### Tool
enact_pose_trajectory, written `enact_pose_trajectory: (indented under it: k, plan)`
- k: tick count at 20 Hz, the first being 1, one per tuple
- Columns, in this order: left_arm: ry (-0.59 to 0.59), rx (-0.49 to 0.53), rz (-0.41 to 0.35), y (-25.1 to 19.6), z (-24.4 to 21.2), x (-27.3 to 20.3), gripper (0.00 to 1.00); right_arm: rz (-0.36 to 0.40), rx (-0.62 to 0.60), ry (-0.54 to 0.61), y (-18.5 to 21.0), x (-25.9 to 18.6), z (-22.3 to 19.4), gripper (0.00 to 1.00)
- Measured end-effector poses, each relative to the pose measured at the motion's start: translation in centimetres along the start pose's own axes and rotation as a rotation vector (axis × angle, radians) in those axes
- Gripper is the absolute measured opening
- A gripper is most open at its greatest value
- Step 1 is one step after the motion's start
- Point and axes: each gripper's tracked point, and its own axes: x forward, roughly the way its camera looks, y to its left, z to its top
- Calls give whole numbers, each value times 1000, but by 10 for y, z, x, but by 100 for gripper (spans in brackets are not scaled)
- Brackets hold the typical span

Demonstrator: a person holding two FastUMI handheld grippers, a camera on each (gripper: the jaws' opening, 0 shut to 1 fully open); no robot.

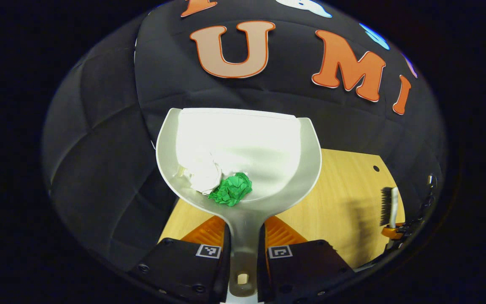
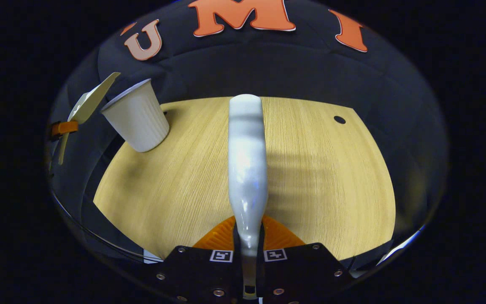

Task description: Pick up the small broom and dustpan from the desktop, sweep the trash into the dustpan with the broom, and then empty the trash into the garbage bin.

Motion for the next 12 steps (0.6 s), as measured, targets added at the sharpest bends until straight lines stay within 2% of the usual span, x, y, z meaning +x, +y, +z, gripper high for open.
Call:
enact_pose_trajectory:
  k: [4, 8, 12]
  plan:
    - [-42, 132, 48, 50, 27, 19, 26, -6, -3, -65, -5, -14, 16, 12]
    - [-87, 348, 157, 103, 60, 31, 26, -29, 10, -69, -8, -17, 20, 11]
    - [-93, 579, 244, 129, 73, 36, 26, -38, 24, -69, -10, -17, 22, 12]
